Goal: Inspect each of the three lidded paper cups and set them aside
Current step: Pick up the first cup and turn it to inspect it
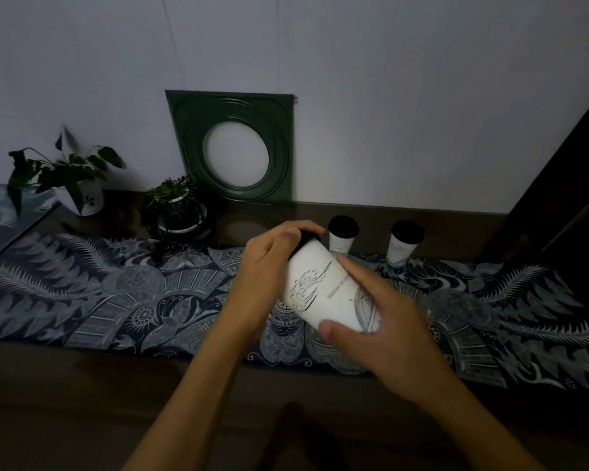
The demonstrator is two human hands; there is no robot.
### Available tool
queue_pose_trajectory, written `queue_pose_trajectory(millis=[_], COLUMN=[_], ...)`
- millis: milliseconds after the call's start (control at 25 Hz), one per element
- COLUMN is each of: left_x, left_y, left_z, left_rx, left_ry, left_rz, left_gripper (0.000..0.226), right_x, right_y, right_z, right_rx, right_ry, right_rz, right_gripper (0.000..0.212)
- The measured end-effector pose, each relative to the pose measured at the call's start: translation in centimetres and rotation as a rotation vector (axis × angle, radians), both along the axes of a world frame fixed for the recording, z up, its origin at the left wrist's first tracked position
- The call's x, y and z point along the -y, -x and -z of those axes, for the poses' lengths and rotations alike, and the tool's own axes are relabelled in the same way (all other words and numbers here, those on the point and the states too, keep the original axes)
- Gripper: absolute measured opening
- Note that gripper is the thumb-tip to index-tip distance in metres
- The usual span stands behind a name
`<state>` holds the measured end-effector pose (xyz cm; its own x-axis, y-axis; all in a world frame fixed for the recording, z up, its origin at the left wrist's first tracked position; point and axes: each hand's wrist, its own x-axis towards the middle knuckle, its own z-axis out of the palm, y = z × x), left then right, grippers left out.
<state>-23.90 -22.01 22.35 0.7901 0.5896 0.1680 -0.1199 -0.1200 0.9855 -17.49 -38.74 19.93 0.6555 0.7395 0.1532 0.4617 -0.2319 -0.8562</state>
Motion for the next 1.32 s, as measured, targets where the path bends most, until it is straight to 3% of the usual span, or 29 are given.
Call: queue_pose_trajectory(millis=[80,120,160,240,360,400,480,560,600,720,760,800,880,920,1000,1040,1080,1120,1200,1320], left_x=[0.1,0.2,0.3,0.2,0.0,0.1,0.2,0.3,0.3,0.6,0.7,0.8,1.0,1.1,1.2,1.3,1.3,1.5,1.7,1.9], left_y=[0.3,0.3,0.3,0.1,-0.1,-0.1,0.1,0.4,0.6,1.3,1.5,1.5,1.3,1.1,0.9,0.9,1.0,1.1,1.5,2.2], left_z=[0.0,0.1,0.2,0.3,0.1,0.0,-0.1,-0.2,-0.2,-0.2,-0.2,-0.3,-0.5,-0.6,-1.0,-1.0,-1.1,-1.2,-1.5,-1.5], left_rx=[0.065,0.092,0.113,0.133,0.104,0.088,0.063,0.060,0.068,0.145,0.171,0.186,0.165,0.130,0.068,0.050,0.037,0.030,0.036,0.106], left_ry=[0.005,0.012,0.024,0.044,0.064,0.066,0.041,-0.002,-0.019,-0.048,-0.062,-0.069,-0.036,0.001,0.064,0.075,0.070,0.059,0.024,-0.031], left_rz=[0.034,0.032,0.015,-0.054,-0.138,-0.147,-0.125,-0.077,-0.056,-0.004,-0.001,-0.012,-0.084,-0.126,-0.182,-0.192,-0.188,-0.171,-0.127,-0.054], left_gripper=[0.035,0.035,0.035,0.035,0.034,0.034,0.033,0.033,0.034,0.033,0.033,0.034,0.033,0.033,0.032,0.032,0.033,0.033,0.033,0.035], right_x=[0.4,0.4,0.5,0.4,0.2,0.1,0.2,0.4,0.3,0.9,1.0,1.2,1.2,1.1,1.0,0.9,1.0,1.1,1.3,1.8], right_y=[-0.3,-0.4,-0.4,-0.2,0.3,0.4,0.6,0.9,0.9,0.5,0.4,0.5,0.7,0.8,1.0,1.1,1.2,1.4,1.7,1.4], right_z=[-0.6,-0.9,-1.2,-1.5,-1.2,-0.9,-0.6,-0.7,-0.9,-2.2,-2.5,-2.7,-3.1,-3.1,-2.8,-2.4,-2.1,-1.9,-2.4,-3.1], right_rx=[-0.598,-0.758,-0.783,-0.534,0.415,0.620,0.649,0.457,0.258,-0.608,-0.749,-0.767,-0.580,-0.338,0.388,0.664,0.784,0.776,0.536,-0.340], right_ry=[-0.213,-0.249,-0.240,-0.167,0.110,0.147,0.164,0.143,0.106,-0.160,-0.186,-0.191,-0.172,-0.118,0.093,0.157,0.186,0.185,0.139,-0.093], right_rz=[-0.070,-0.092,-0.107,-0.074,0.016,0.017,0.023,0.041,0.036,-0.076,-0.108,-0.130,-0.082,-0.031,0.047,0.056,0.045,0.038,0.035,-0.069], right_gripper=[0.069,0.065,0.063,0.062,0.080,0.085,0.089,0.090,0.089,0.069,0.062,0.056,0.049,0.054,0.074,0.082,0.087,0.091,0.092,0.073])
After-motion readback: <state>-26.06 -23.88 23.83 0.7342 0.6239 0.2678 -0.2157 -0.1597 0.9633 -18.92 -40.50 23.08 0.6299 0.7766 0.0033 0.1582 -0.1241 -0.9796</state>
